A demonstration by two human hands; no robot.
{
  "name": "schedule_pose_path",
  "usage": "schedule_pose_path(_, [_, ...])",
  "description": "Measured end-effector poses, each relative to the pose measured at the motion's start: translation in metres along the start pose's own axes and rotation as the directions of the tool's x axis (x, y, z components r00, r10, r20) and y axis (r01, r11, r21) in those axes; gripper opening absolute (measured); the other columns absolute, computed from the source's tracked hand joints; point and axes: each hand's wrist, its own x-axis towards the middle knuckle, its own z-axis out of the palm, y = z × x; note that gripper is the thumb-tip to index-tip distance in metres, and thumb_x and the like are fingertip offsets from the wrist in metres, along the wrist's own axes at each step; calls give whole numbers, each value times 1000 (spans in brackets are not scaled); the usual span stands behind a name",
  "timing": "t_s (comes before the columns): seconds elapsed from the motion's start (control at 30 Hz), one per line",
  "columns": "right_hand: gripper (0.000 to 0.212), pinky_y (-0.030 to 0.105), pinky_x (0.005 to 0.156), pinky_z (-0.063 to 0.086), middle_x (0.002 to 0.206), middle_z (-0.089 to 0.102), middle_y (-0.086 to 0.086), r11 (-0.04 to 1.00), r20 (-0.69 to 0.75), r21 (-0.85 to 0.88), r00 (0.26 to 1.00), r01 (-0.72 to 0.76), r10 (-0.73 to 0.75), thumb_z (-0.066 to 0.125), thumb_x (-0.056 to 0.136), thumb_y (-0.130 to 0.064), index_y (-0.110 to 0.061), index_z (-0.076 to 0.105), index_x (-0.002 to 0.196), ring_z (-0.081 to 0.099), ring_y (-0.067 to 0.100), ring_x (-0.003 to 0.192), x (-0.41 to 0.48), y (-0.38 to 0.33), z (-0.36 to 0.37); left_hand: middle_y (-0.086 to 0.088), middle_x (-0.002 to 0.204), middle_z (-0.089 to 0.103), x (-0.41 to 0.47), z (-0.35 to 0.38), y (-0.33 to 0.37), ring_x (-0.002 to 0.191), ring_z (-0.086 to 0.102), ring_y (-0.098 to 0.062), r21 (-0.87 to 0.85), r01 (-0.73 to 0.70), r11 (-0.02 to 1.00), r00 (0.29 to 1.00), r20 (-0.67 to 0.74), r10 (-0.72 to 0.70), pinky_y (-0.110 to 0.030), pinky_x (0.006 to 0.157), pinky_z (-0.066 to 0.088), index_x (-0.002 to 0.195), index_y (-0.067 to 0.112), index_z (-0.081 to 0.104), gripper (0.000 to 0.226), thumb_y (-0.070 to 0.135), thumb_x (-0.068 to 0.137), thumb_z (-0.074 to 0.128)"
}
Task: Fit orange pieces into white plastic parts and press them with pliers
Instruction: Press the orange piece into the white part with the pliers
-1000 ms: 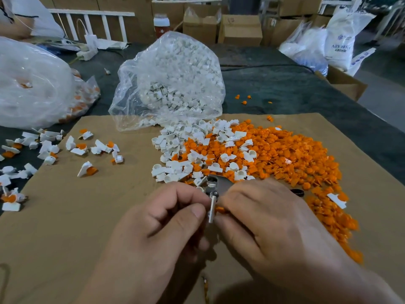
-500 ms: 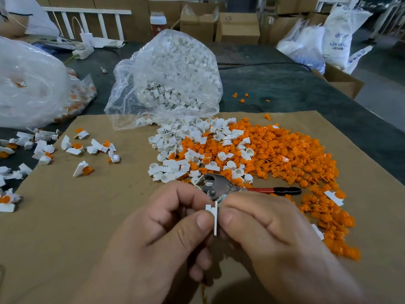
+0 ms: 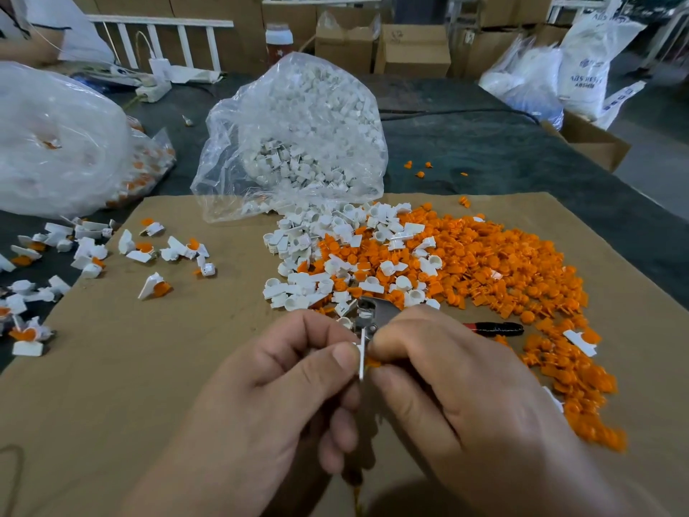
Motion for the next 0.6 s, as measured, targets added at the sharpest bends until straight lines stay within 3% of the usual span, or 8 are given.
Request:
schedule_pose_path(0.07, [7, 24, 58, 44, 85, 51, -15, 1000, -13, 24, 1000, -7, 7, 45, 95, -40, -36, 50, 94, 53, 4, 75, -1, 0, 1, -8, 59, 62, 0, -1, -2, 41, 57, -19, 36, -40, 999, 999, 33, 38, -22, 38, 44, 80, 19, 72, 34, 45, 62, 84])
schedule_pose_path(0.17, [14, 19, 54, 45, 72, 59, -15, 919, 80, 309, 969, -245, 232, 49, 89, -47, -35, 57, 85, 58, 3, 65, -1, -6, 0, -2, 64, 65, -2, -10, -12, 50, 63, -21, 317, -239, 918, 970, 26, 243, -30, 45, 50, 96, 27, 71, 46, 67, 74, 74])
schedule_pose_path(0.23, [15, 27, 39, 33, 48, 51, -8, 594, 319, 625, 860, -506, 397, 55, 81, -38, -27, 60, 71, 44, 7, 39, 2, -6, 3, 2, 70, 65, -3, -14, -22, 56, 64, -23, 505, -361, 784, 922, 63, 383, -37, 49, 54, 108, 30, 67, 42, 66, 86, 65])
schedule_pose_path(0.3, [17, 27, 38, 21, 41, 41, -3, 307, 505, 704, 755, -641, 419, 53, 73, -27, -22, 58, 58, 31, 13, 30, 6, -8, 3, 4, 74, 66, -4, -13, -27, 58, 64, -22, 560, -394, 729, 902, 84, 423, -41, 48, 55, 112, 32, 66, 38, 63, 91, 62])
schedule_pose_path(0.33, [17, 26, 38, 21, 40, 42, -3, 319, 511, 695, 754, -645, 413, 52, 73, -27, -22, 58, 58, 31, 13, 30, 7, -7, 2, 4, 72, 66, -3, -12, -27, 56, 64, -21, 537, -371, 757, 914, 69, 399, -39, 47, 54, 111, 31, 66, 38, 63, 90, 63])
schedule_pose_path(0.4, [16, 26, 38, 32, 46, 53, -6, 573, 385, 613, 839, -544, 384, 52, 80, -36, -28, 59, 68, 44, 7, 37, 4, -5, 1, -2, 64, 67, 0, -10, -26, 49, 64, -21, 401, -263, 877, 959, 12, 282, -34, 44, 50, 105, 29, 68, 44, 67, 81, 69])
schedule_pose_path(0.47, [14, 14, 50, 43, 66, 63, -16, 809, 190, 471, 936, -353, 297, 48, 87, -47, -36, 55, 81, 58, 0, 58, 1, -4, -1, -11, 59, 66, 1, -11, -23, 46, 62, -23, 261, -167, 951, 985, 8, 171, -30, 45, 49, 97, 28, 70, 46, 67, 74, 76])
schedule_pose_path(0.6, [23, 15, 67, 45, 80, 62, -18, 918, 67, 314, 970, -242, 233, 39, 86, -57, -39, 53, 88, 60, 2, 76, 0, -3, 0, -14, 61, 66, 2, -4, -13, 46, 61, -22, 34, -63, 997, 996, 59, 61, -23, 46, 49, 87, 21, 71, 34, 51, 72, 79])
